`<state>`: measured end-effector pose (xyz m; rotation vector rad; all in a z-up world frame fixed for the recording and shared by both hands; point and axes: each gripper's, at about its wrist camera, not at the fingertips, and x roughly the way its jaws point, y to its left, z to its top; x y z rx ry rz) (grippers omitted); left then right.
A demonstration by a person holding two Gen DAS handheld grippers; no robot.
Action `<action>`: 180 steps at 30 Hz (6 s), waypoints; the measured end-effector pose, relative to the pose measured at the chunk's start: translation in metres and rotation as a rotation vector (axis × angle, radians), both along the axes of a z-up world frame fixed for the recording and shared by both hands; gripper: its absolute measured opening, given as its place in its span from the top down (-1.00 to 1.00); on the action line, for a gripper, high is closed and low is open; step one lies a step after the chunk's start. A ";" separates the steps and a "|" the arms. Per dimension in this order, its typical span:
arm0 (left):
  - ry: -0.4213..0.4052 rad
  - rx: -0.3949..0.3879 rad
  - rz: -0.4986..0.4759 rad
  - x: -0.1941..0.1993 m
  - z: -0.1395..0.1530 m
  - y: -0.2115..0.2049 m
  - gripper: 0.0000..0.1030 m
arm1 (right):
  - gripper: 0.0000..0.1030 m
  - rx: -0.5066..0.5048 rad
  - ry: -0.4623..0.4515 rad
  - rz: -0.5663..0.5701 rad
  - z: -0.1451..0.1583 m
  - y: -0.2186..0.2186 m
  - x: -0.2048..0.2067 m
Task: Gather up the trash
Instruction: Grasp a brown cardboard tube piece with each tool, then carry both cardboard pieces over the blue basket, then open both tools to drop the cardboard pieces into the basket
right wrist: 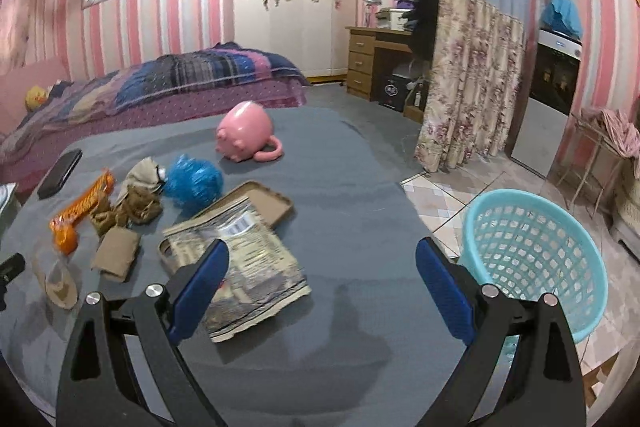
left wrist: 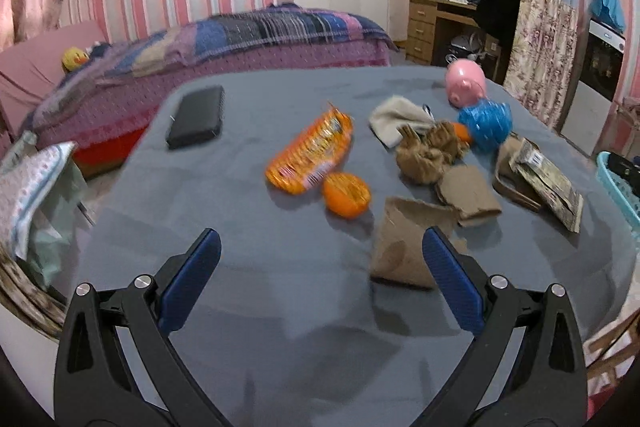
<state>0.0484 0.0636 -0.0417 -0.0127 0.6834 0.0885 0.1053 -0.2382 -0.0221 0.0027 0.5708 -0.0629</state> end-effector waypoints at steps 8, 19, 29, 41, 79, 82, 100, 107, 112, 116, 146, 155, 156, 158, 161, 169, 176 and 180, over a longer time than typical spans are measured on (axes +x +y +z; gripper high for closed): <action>0.043 -0.029 -0.099 0.008 -0.020 -0.037 -0.89 | -0.80 -0.032 0.026 0.034 -0.007 0.017 0.004; 0.130 0.003 -0.134 0.034 -0.034 -0.045 -0.01 | -0.80 0.017 0.050 0.064 -0.009 0.042 0.014; 0.042 -0.035 -0.003 0.027 0.001 0.024 -0.01 | -0.80 -0.048 0.089 0.218 -0.025 0.108 0.021; 0.046 -0.002 0.179 0.038 -0.002 0.093 -0.01 | -0.70 -0.018 0.200 0.379 -0.047 0.168 0.046; -0.091 0.039 -0.167 0.073 0.064 -0.132 -0.01 | 0.02 0.013 0.044 0.002 0.020 -0.095 0.006; -0.084 0.027 -0.216 0.081 0.063 -0.164 -0.01 | 0.02 0.035 0.039 -0.062 0.018 -0.124 0.006; -0.077 -0.038 -0.536 0.113 0.082 -0.372 -0.01 | 0.02 0.075 0.067 -0.391 -0.005 -0.262 -0.014; -0.086 -0.078 -0.654 0.107 0.073 -0.432 -0.01 | 0.02 0.097 0.077 -0.484 -0.017 -0.304 -0.031; -0.018 -0.058 -0.714 0.109 0.031 -0.455 -0.01 | 0.02 0.103 0.072 -0.568 -0.023 -0.330 -0.043; 0.043 -0.026 -0.728 0.121 0.009 -0.467 -0.01 | 0.02 0.129 0.066 -0.607 -0.028 -0.340 -0.047; 0.037 -0.012 -0.547 0.160 0.011 -0.408 -0.77 | 0.01 0.113 0.100 -0.520 -0.041 -0.296 -0.013; 0.016 0.014 -0.486 0.164 0.028 -0.372 -0.77 | -0.22 0.113 0.102 -0.481 -0.043 -0.271 0.007; 0.016 0.014 -0.481 0.165 0.030 -0.369 -0.77 | -0.35 0.107 0.100 -0.483 -0.043 -0.268 0.008; 0.013 0.011 -0.473 0.165 0.033 -0.361 -0.77 | -0.39 0.111 0.095 -0.476 -0.042 -0.266 0.008; 0.009 0.008 -0.460 0.164 0.036 -0.354 -0.77 | -0.58 0.095 0.094 -0.482 -0.038 -0.263 0.007; -0.022 -0.023 -0.452 0.152 0.056 -0.336 -0.78 | -0.80 0.070 0.047 -0.457 -0.011 -0.247 0.003; -0.079 0.003 -0.413 0.127 0.070 -0.305 -0.83 | -0.80 0.026 0.013 -0.385 0.008 -0.218 0.005; -0.097 0.020 -0.373 0.115 0.074 -0.276 -0.84 | -0.80 0.037 -0.005 -0.322 0.014 -0.192 0.005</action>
